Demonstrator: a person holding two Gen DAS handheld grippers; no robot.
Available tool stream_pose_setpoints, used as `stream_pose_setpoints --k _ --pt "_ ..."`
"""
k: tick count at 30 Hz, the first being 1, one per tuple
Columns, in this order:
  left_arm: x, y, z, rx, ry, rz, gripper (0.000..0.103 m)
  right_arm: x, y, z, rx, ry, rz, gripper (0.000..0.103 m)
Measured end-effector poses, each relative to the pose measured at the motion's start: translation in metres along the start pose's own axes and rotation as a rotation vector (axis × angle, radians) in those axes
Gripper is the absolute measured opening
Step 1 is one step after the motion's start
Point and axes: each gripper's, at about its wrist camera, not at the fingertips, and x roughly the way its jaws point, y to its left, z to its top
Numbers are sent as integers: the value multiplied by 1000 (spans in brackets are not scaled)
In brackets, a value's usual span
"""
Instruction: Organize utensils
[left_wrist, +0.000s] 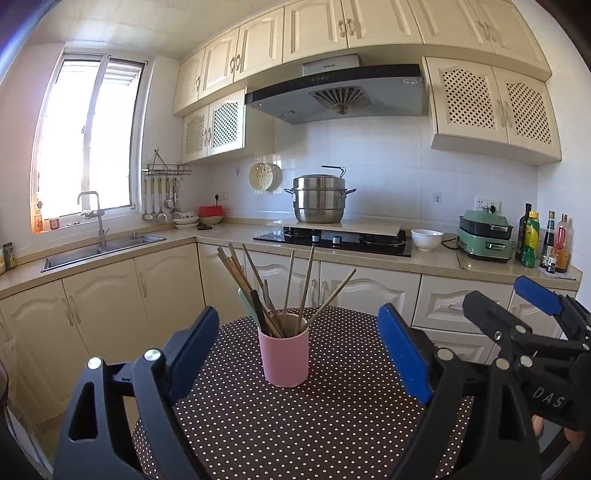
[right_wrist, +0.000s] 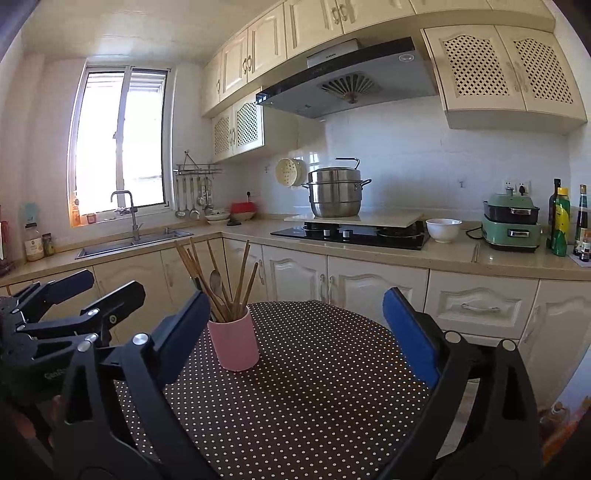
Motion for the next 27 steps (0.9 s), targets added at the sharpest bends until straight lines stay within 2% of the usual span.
stream_pose_setpoints --k 27 --pt "10 -3 -2 -8 -14 -27 86 3 -6 0 -13 13 -10 93"
